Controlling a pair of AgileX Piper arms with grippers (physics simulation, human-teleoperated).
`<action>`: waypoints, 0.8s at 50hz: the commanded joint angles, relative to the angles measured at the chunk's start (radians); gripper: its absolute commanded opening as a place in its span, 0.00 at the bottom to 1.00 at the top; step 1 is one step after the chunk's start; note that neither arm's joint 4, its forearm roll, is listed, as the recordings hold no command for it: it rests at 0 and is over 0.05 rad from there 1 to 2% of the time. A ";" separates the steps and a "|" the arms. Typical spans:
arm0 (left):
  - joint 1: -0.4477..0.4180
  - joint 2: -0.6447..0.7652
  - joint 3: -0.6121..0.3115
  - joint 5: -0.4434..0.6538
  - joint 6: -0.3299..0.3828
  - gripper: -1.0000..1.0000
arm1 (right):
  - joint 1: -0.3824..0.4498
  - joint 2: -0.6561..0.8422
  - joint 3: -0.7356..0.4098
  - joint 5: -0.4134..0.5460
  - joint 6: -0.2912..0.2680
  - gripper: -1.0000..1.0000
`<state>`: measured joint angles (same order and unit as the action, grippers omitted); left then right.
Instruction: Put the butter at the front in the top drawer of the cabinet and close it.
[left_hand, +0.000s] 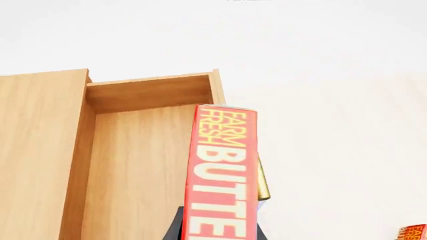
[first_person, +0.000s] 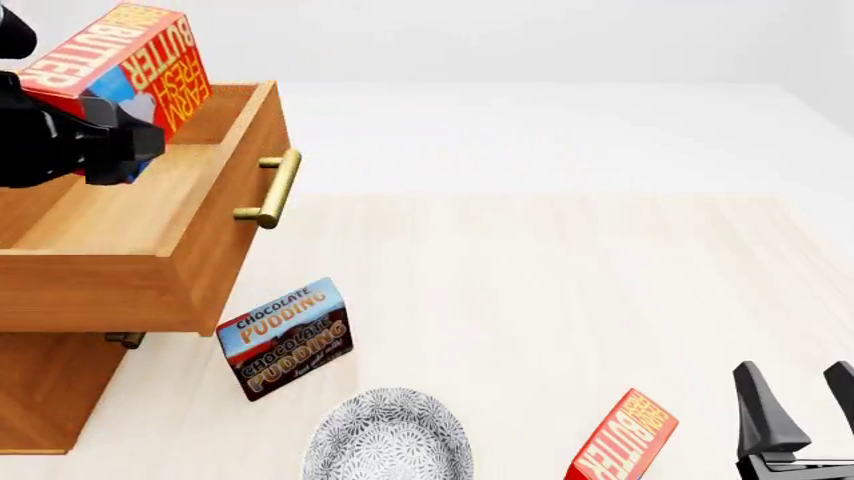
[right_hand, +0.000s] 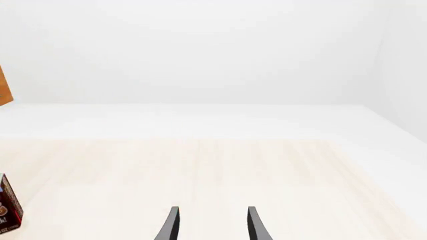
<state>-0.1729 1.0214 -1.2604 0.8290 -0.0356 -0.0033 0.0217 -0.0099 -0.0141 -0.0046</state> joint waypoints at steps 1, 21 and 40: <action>0.058 -0.055 0.016 0.008 0.010 0.00 | 0.001 -0.003 0.002 0.001 0.001 1.00; 0.132 -0.036 0.082 -0.019 0.014 0.00 | 0.001 -0.003 0.002 0.001 0.001 1.00; 0.190 -0.020 0.095 -0.029 0.024 0.00 | 0.001 -0.003 0.002 0.001 0.001 1.00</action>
<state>-0.0133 0.9979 -1.1627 0.8147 -0.0408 -0.0033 0.0217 -0.0099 -0.0141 -0.0046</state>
